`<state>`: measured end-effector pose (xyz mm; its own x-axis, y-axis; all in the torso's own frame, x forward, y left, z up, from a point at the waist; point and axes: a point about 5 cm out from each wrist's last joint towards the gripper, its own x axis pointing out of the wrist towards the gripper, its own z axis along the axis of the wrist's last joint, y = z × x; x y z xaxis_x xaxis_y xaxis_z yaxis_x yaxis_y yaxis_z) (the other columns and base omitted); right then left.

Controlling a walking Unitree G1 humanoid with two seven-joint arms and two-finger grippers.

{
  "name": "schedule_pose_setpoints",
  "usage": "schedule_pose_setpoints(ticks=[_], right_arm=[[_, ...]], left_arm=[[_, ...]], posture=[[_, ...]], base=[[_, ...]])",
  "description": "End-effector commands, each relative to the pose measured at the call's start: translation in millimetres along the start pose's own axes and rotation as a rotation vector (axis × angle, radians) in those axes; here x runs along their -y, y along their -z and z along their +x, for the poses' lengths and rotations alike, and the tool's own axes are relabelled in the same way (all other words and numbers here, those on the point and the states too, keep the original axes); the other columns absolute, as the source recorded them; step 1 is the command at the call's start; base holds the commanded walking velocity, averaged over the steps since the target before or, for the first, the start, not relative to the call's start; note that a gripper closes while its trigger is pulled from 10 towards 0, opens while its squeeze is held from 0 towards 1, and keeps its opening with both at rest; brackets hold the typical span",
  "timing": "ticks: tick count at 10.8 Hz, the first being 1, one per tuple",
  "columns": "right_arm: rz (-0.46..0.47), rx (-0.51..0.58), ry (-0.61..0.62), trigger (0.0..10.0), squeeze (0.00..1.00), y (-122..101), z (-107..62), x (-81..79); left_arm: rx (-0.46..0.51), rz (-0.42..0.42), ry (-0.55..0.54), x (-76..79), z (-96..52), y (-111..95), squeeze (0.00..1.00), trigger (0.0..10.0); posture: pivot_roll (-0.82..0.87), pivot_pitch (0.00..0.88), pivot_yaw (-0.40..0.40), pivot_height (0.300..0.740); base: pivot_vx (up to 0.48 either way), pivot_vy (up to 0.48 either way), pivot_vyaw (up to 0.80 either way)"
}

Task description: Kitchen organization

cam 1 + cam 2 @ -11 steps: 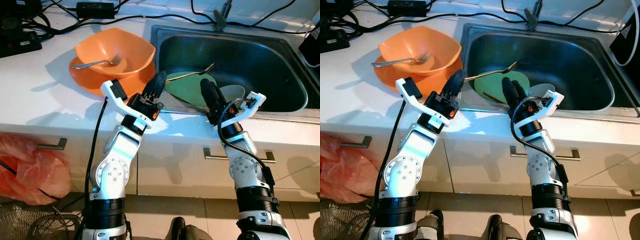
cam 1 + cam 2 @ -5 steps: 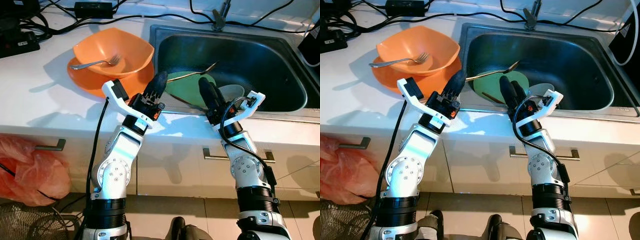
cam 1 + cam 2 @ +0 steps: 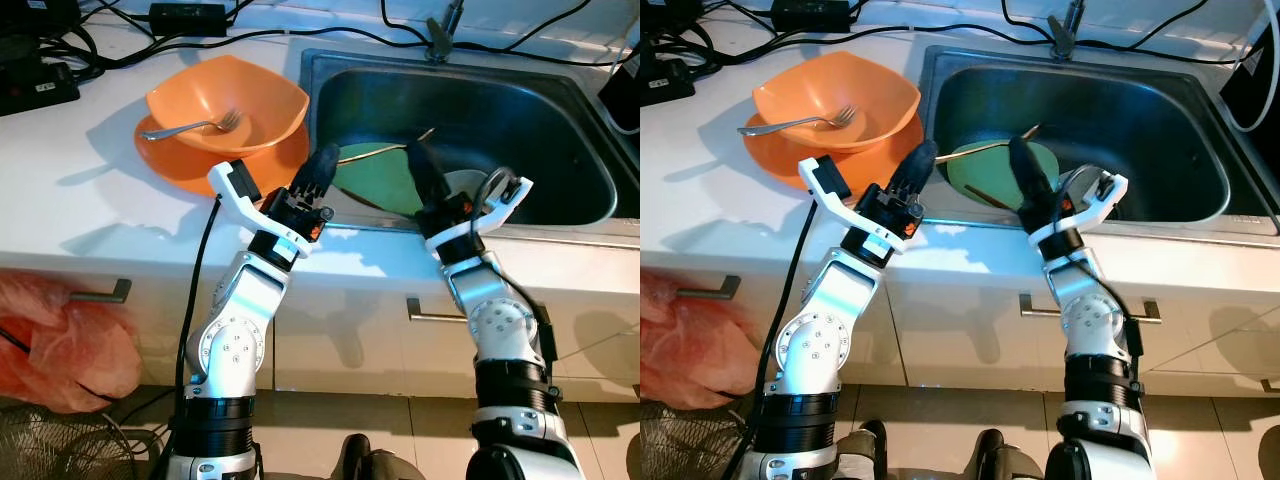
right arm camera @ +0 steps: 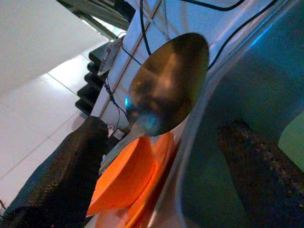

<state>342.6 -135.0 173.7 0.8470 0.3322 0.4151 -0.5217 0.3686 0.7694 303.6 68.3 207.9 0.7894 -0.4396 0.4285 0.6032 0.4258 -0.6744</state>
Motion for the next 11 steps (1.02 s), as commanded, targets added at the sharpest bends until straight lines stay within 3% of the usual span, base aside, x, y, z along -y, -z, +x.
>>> schedule_pose_setpoints(ticks=[1,5,11], right_arm=[[0.036,-0.015,0.024,10.0,0.00,5,-2.5,3.0],[0.107,-0.026,0.014,10.0,0.00,5,4.2,-6.6],[0.076,0.056,0.106,10.0,0.00,-12,14.3,-2.7]], left_arm=[[-0.028,-0.013,0.042,9.5,6.0,10,0.00,10.0],[-0.095,0.011,0.059,11.7,6.0,20,0.00,10.0],[-0.171,0.098,0.067,13.5,0.4,27,0.00,10.0]], posture=[[0.20,0.173,-0.071,0.740],[0.19,0.178,-0.072,0.740],[0.20,0.183,-0.071,0.740]], base=[[0.000,0.000,0.00],[0.000,0.000,0.00],[0.000,0.000,0.00]])
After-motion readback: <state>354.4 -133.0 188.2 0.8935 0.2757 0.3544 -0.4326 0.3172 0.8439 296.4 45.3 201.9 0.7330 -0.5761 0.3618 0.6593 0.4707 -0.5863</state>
